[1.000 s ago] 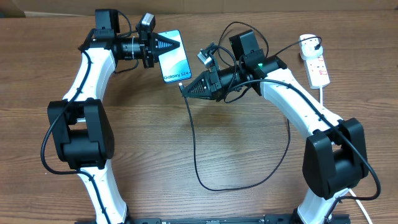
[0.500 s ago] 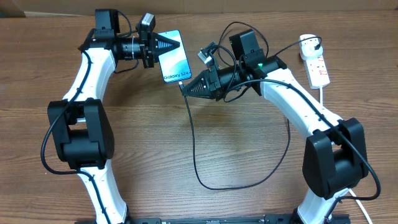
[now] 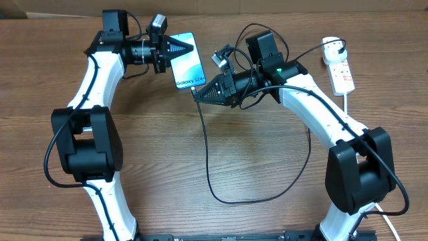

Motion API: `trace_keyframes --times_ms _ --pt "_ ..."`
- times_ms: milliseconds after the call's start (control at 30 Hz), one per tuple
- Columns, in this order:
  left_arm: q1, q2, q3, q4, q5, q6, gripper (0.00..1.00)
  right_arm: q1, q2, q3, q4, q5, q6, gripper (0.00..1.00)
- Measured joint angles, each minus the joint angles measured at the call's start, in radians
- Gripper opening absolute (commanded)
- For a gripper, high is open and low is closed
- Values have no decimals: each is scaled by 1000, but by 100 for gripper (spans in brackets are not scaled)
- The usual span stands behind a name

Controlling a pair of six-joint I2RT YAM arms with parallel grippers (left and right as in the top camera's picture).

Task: Plug charger to phone and switch on socket
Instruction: 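Push the USB-C plug into the phone's bottom port with the right gripper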

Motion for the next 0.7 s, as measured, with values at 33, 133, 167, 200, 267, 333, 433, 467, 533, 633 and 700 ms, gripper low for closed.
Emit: trace_keyframes --times_ms 33,133,167,200,267,333,433,467,533,633,700 --pt "0 0 0 0 0 0 4 0 0 0 -1 2 1 4" --pt "0 0 0 0 0 0 4 0 0 0 -1 4 2 4" --pt "0 0 0 0 0 0 4 1 0 0 -2 6 2 4" --pt "0 0 0 0 0 0 4 0 0 0 -1 7 2 4" --pt "0 0 0 0 0 0 4 1 0 0 0 10 5 4" --pt "0 0 0 0 0 0 4 0 0 0 3 11 9 4" --pt "0 0 0 0 0 0 4 1 0 0 13 10 19 4" --pt "0 0 0 0 0 0 4 1 0 0 14 10 21 4" --pt "0 0 0 1 0 0 4 2 0 0 16 10 25 4" --pt "0 0 0 1 0 0 4 3 0 0 17 10 27 4" --pt "0 0 0 1 0 0 4 5 0 0 18 10 28 4"
